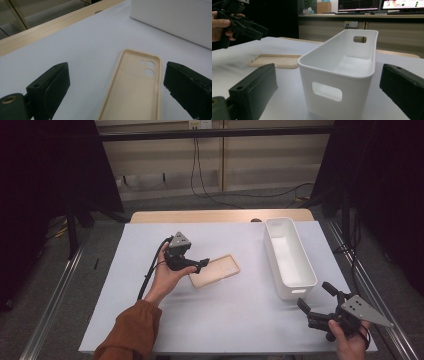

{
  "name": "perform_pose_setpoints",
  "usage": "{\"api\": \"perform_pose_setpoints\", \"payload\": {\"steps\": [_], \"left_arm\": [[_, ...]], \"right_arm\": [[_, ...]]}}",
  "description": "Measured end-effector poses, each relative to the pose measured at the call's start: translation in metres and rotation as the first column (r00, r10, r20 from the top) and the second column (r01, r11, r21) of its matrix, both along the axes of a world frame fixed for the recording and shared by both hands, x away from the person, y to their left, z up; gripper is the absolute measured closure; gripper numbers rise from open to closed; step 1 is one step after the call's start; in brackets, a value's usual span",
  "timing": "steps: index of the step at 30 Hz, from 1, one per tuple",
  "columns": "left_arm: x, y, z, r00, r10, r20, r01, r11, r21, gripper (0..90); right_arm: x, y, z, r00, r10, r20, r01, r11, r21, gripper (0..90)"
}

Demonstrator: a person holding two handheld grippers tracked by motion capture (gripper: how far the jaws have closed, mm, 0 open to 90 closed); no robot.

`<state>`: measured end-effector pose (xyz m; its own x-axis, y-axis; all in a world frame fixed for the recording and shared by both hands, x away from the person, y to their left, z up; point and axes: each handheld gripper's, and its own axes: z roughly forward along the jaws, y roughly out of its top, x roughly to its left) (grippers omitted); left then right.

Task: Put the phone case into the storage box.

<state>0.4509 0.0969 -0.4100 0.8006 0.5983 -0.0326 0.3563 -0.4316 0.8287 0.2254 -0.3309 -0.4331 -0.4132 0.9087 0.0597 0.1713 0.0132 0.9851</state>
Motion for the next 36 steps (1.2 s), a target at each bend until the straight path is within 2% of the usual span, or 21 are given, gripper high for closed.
{"api": "perform_pose_setpoints", "payload": {"steps": [3, 5, 7, 8, 10, 13, 15, 21, 25, 28, 29, 32, 33, 34, 36], "left_arm": [[0.005, -0.003, 0.002, 0.9994, -0.015, -0.031, 0.016, 0.9996, 0.022, 7.2], [0.008, -0.005, 0.004, 0.9993, -0.024, -0.028, 0.025, 0.9985, 0.048, 7.2], [0.009, -0.007, 0.005, 0.9983, -0.034, -0.048, 0.037, 0.9971, 0.066, 8.1], [0.009, -0.008, 0.005, 0.9987, -0.029, -0.041, 0.032, 0.997, 0.071, 8.2], [0.01, -0.011, 0.006, 0.9975, -0.041, -0.058, 0.045, 0.9963, 0.074, 8.2], [0.011, -0.015, 0.006, 0.9966, -0.048, -0.067, 0.055, 0.9922, 0.112, 8.4], [0.013, -0.017, 0.005, 0.9951, -0.048, -0.087, 0.058, 0.9908, 0.122, 9.0], [0.019, -0.023, 0.0, 0.9862, -0.053, -0.157, 0.081, 0.9814, 0.174, 9.7], [0.021, -0.024, -0.003, 0.9846, -0.058, -0.165, 0.091, 0.9763, 0.197, 12.2], [0.025, -0.024, -0.006, 0.9807, -0.046, -0.19, 0.086, 0.9743, 0.208, 14.1], [0.026, -0.023, -0.007, 0.9767, -0.047, -0.209, 0.091, 0.9744, 0.206, 14.5], [0.029, -0.021, -0.009, 0.9786, -0.033, -0.203, 0.08, 0.9707, 0.226, 14.8], [0.029, -0.021, -0.011, 0.9748, -0.028, -0.221, 0.078, 0.9722, 0.221, 15.8], [0.031, -0.02, -0.011, 0.9691, -0.035, -0.244, 0.093, 0.9688, 0.23, 17.0], [0.031, -0.02, -0.014, 0.9676, -0.038, -0.25, 0.104, 0.9612, 0.256, 18.3]], "right_arm": [[0.0, 0.0, 0.0, 1.0, -0.001, -0.001, 0.001, 1.0, 0.001, 0.6], [0.0, 0.0, 0.0, 1.0, -0.001, -0.001, 0.001, 1.0, 0.002, 0.6], [0.0, 0.0, 0.0, 1.0, -0.001, -0.001, 0.001, 1.0, 0.002, 0.6], [0.0, 0.0, 0.0, 1.0, -0.001, -0.001, 0.001, 1.0, 0.002, 0.6], [0.0, 0.0, 0.0, 1.0, -0.001, -0.001, 0.001, 1.0, 0.003, 0.6], [0.0, 0.0, 0.0, 1.0, 0.0, 0.001, 0.0, 1.0, 0.002, 0.6], [0.0, 0.0, 0.0, 1.0, 0.0, 0.001, 0.0, 1.0, 0.002, 0.6], [-0.001, 0.0, 0.0, 1.0, 0.0, -0.001, 0.0, 1.0, 0.003, 0.6], [-0.001, 0.0, 0.0, 1.0, 0.0, -0.002, 0.0, 1.0, 0.004, 0.6], [-0.001, 0.0, 0.0, 1.0, 0.001, -0.002, -0.001, 1.0, 0.004, 0.6], [-0.001, 0.0, 0.0, 1.0, 0.001, -0.002, -0.001, 1.0, 0.004, 0.6], [-0.001, 0.0, 0.0, 1.0, 0.006, -0.004, -0.006, 1.0, 0.0, 0.6], [-0.001, 0.0, 0.0, 1.0, 0.006, -0.004, -0.006, 1.0, 0.0, 0.6], [-0.001, 0.0, 0.0, 1.0, 0.005, -0.004, -0.005, 1.0, 0.0, 0.6], [0.0, 0.0, 0.0, 1.0, 0.006, -0.005, -0.006, 1.0, 0.0, 0.6]]}}
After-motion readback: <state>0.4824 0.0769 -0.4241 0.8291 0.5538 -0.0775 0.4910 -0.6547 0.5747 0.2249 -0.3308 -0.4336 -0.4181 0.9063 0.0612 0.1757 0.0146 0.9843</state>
